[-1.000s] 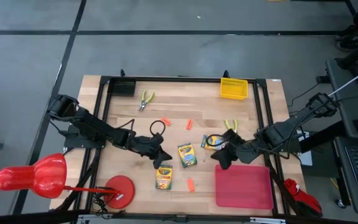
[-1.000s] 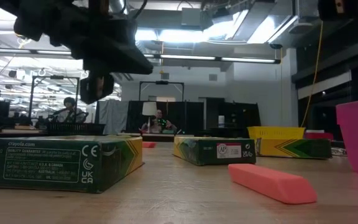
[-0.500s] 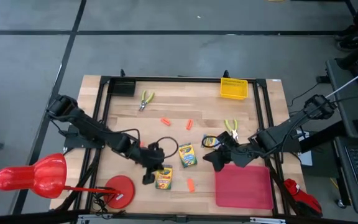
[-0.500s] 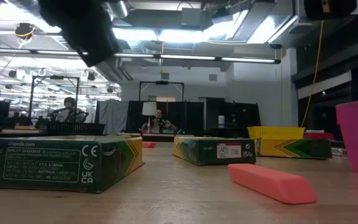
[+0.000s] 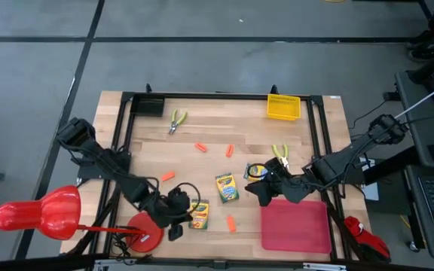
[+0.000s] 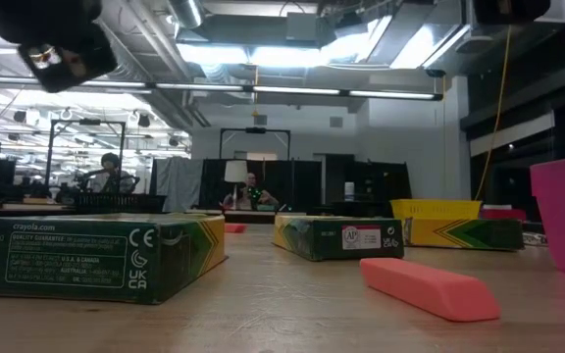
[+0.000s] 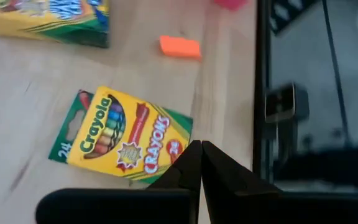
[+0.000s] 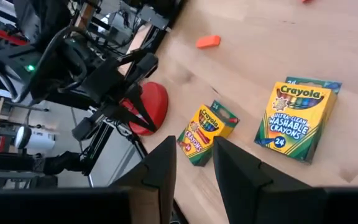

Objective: Pick & Place School Supplies
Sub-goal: Put the crayon box into the pink bin

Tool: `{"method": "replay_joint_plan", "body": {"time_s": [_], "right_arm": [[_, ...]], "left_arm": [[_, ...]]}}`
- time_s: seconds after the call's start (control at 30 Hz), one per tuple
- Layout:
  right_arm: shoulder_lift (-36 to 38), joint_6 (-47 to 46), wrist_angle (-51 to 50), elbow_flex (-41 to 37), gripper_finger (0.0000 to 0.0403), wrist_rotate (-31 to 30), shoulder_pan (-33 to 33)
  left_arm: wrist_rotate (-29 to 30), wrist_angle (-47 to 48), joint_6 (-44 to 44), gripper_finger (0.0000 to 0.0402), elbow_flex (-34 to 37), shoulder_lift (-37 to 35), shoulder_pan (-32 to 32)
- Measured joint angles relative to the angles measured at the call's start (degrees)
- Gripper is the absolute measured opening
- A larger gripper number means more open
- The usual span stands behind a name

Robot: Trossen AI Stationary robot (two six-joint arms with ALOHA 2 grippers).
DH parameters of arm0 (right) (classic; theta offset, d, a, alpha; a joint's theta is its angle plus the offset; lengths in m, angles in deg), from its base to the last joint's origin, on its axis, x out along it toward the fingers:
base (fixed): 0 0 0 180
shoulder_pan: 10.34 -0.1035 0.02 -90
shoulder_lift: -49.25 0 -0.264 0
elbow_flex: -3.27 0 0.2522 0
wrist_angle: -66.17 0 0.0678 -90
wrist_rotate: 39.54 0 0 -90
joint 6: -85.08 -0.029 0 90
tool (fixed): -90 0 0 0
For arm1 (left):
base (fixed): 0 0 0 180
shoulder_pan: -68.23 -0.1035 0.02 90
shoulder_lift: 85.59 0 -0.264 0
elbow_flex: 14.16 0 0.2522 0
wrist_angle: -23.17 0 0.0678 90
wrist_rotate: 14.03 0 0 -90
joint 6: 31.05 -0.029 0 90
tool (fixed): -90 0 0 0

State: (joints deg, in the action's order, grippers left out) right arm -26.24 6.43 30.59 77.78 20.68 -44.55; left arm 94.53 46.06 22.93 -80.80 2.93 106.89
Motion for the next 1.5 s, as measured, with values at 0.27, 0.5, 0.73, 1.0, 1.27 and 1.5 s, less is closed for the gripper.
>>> {"method": "replay_joint_plan", "body": {"time_s": [0.27,0.5,0.73,1.0,1.27,1.5], "right_arm": [[0.0,3.71,0.26,0.0,0.0107,-2.21,-3.26],[0.0,5.89,0.85,0.0,0.0107,-2.23,-5.93],[0.0,7.84,2.09,0.0,0.0107,-2.36,-7.37],[0.0,9.82,2.84,0.0,0.0107,-2.36,-8.45],[0.0,10.19,2.83,0.0,0.0107,-2.41,-9.09],[0.0,10.36,2.97,0.0,0.0107,-2.83,-9.2]], "left_arm": [[15.39,0.99,8.86,0.0002,-3.87,6.95,6.85],[16.7,15.87,5.44,0.0002,-18.24,19.61,7.93],[17.28,25.41,8.26,0.0002,-26.76,27.42,6.39],[14.45,25.39,8.9,0.0002,-27.17,27.83,6.12],[13.86,26.1,8.78,0.0002,-27.17,27.83,5.39],[12.94,26.33,7.81,0.0002,-27.17,27.84,4.98]]}}
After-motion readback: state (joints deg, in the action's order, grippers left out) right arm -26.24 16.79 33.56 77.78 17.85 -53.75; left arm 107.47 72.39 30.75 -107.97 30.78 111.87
